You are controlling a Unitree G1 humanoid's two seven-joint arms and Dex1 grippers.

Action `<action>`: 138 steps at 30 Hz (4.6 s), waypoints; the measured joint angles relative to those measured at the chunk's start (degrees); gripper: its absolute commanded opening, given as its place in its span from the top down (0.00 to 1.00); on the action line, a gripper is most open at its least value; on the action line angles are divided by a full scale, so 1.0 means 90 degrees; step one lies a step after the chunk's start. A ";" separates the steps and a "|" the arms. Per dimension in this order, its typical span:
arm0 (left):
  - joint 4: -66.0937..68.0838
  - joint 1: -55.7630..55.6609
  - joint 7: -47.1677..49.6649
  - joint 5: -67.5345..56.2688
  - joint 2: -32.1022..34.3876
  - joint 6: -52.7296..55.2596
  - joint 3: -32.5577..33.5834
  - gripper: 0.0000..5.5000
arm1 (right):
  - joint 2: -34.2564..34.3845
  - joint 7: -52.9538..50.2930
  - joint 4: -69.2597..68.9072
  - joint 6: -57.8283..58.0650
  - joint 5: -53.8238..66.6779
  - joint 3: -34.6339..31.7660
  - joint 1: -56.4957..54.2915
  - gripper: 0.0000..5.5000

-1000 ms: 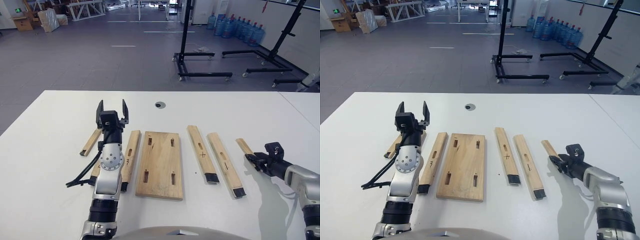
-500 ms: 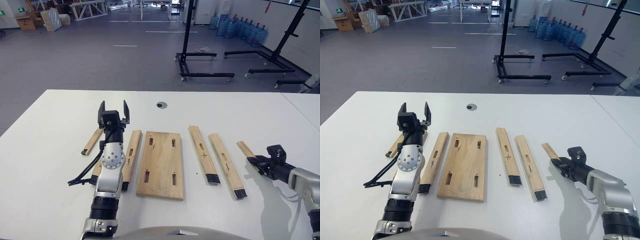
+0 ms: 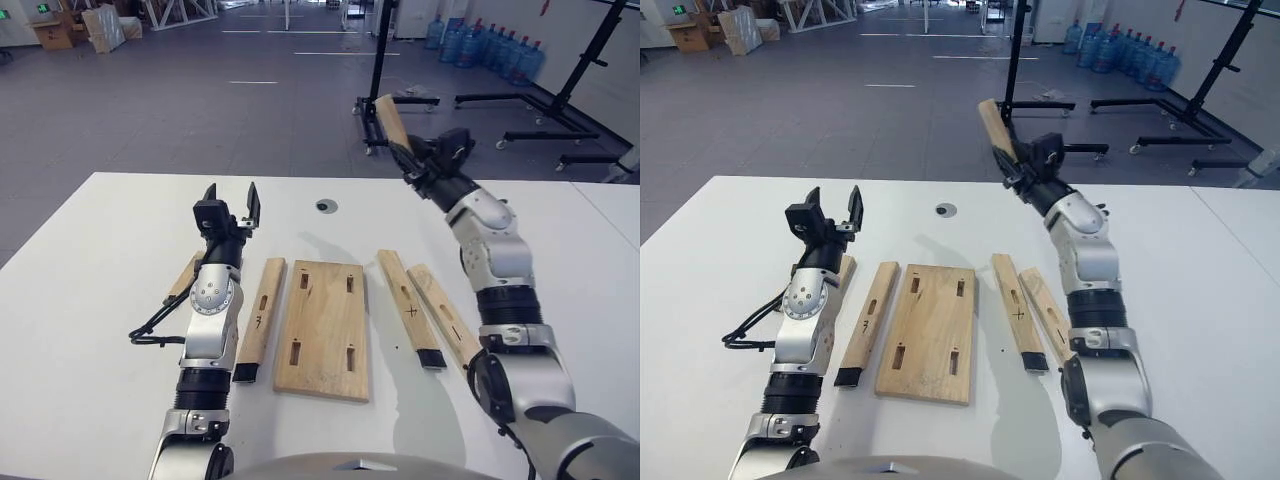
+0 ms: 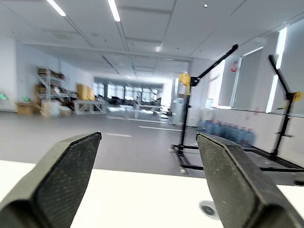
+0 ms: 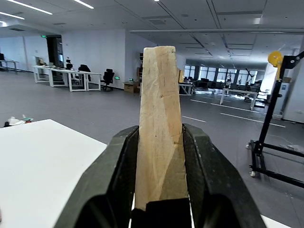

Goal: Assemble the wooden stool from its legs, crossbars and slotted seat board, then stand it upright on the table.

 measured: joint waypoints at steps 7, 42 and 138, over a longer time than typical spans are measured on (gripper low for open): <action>-0.1147 0.0223 -0.2396 -0.4094 -0.0037 0.2583 0.0083 0.33 | 0.0681 0.0893 -0.0166 -0.1313 -0.0561 0.1438 0.0478 0.77; -0.0706 0.0211 -0.2540 -0.3528 0.0019 0.2412 0.0226 0.93 | 0.0687 0.1219 0.0235 -0.2090 -0.1033 0.1731 0.0755 0.77; -0.1988 0.2452 -0.0869 -0.0653 0.1807 0.2514 0.0773 0.93 | 0.1256 -0.3307 0.0796 -0.1230 -0.1658 -0.0305 0.0715 0.47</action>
